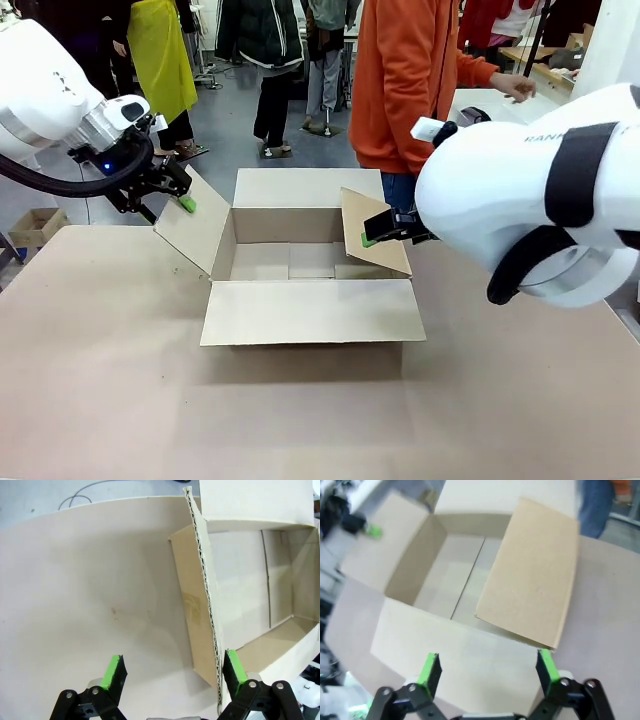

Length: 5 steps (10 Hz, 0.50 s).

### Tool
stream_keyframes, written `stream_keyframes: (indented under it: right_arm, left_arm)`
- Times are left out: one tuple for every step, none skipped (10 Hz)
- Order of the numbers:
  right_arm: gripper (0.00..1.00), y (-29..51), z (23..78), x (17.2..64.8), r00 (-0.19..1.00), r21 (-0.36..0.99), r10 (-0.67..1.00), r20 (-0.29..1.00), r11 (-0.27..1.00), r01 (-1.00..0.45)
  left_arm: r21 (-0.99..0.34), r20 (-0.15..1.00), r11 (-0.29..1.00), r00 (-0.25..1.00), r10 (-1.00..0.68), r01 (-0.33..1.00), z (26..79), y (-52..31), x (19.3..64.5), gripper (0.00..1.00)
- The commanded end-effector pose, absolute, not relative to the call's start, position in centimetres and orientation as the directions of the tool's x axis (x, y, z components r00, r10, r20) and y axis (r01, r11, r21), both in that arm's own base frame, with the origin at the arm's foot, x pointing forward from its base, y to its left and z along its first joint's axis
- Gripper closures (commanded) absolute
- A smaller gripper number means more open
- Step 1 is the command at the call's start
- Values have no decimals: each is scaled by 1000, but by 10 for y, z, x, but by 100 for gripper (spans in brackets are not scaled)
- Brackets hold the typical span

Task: Pack the gift set into the box.
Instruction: Place both hands on the side flaps of the Package Box and spread them outward.

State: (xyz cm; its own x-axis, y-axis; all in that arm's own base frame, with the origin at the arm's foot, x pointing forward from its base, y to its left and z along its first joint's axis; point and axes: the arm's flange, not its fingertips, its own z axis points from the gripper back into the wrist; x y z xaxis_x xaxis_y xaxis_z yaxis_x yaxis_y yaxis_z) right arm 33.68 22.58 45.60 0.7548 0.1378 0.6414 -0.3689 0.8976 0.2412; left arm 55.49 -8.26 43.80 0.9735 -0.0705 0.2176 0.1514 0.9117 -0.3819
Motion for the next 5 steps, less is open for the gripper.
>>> stream_keyframes:
  right_arm:
    - [0,253,500,363,804,201,264,533,883,-424]
    - [0,269,523,387,868,180,285,406,907,-382]
    - [0,287,540,411,911,110,308,275,931,-348]
    - [0,307,543,423,912,35,322,252,939,-342]
    - [0,322,535,425,908,-35,315,278,947,-318]
  left_arm:
    - [-370,214,918,975,-62,140,437,-85,554,0]
    - [-370,214,918,975,-62,140,437,-85,554,0]
    - [-370,214,918,975,-62,140,437,-85,554,0]
    - [-370,214,918,975,-62,140,437,-85,554,0]
    - [-370,214,918,975,-62,140,437,-85,554,0]
